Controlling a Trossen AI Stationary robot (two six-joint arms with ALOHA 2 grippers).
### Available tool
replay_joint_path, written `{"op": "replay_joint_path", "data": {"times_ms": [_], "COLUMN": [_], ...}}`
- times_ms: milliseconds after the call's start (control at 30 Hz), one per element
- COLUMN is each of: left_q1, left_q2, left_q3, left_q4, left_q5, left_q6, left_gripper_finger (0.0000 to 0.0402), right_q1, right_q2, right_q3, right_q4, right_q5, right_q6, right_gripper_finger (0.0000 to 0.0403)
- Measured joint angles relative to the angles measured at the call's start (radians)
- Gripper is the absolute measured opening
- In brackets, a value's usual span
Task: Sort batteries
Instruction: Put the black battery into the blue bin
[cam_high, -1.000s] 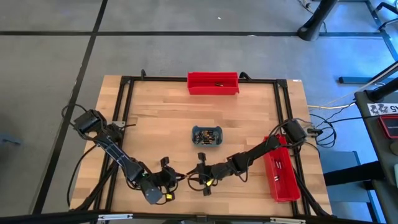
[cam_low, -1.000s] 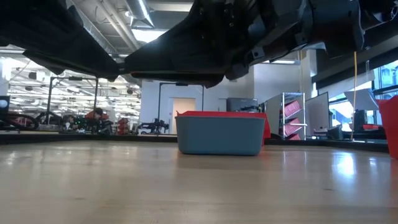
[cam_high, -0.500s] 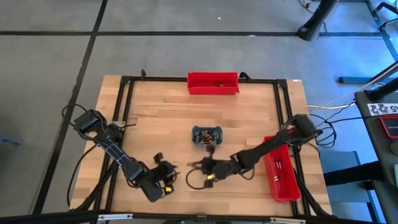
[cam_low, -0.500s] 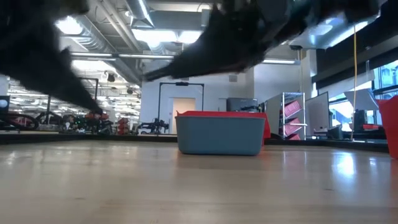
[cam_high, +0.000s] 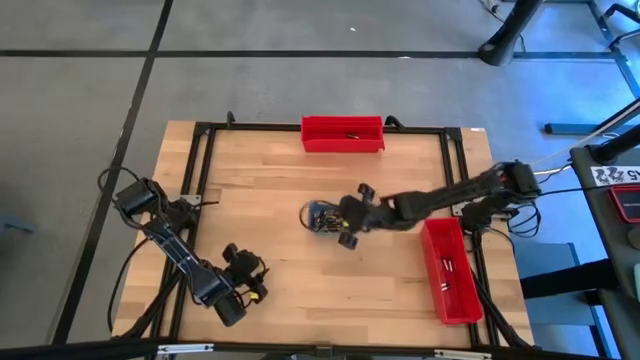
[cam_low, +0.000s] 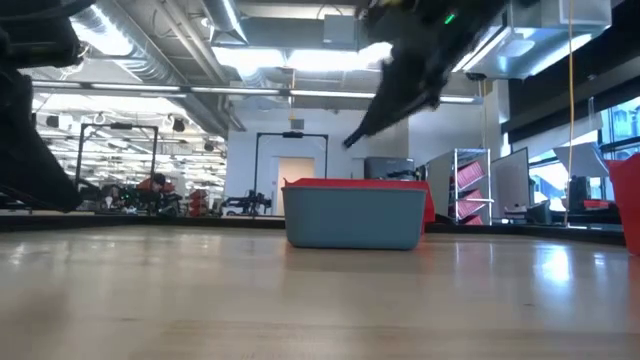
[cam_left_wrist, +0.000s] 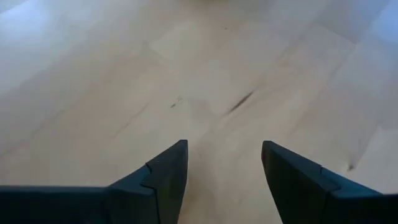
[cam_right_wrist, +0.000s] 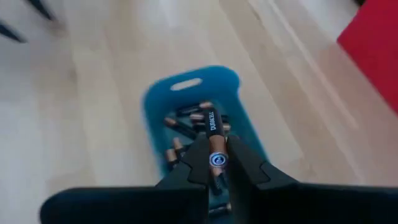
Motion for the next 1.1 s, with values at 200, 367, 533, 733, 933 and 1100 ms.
{"op": "replay_joint_path", "data": {"times_ms": [200, 367, 533, 733, 933, 1100], "left_q1": [-0.009, -0.008, -0.009, -0.009, -0.008, 0.008], "left_q2": [0.0, 0.0, 0.0, 0.0, 0.0, 0.0], "left_q3": [0.0, 0.0, 0.0, 0.0, 0.0, 0.021], "left_q4": [0.009, 0.014, 0.018, 0.02, 0.024, 0.003], "left_q5": [0.0, 0.0, 0.0, 0.0, 0.0, 0.05], "left_q6": [0.002, -0.002, -0.003, -0.005, -0.05, -0.089], "left_gripper_finger": [0.0196, 0.0196, 0.0196, 0.0196, 0.0196, 0.0189], "right_q1": [-0.109, -0.163, -0.198, -0.198, -0.203, -0.191], "right_q2": [0.103, 0.166, 0.204, 0.217, 0.185, 0.109], "right_q3": [0.0, 0.0, 0.0, 0.0, 0.018, 0.083], "right_q4": [0.064, 0.076, 0.086, 0.092, 0.058, 0.024], "right_q5": [-0.184, -0.214, -0.277, -0.307, -0.335, -0.282], "right_q6": [-0.031, -0.03, -0.03, -0.029, -0.059, -0.076], "right_gripper_finger": [0.0024, 0.0025, 0.0029, 0.0059, 0.0141, 0.0169]}}
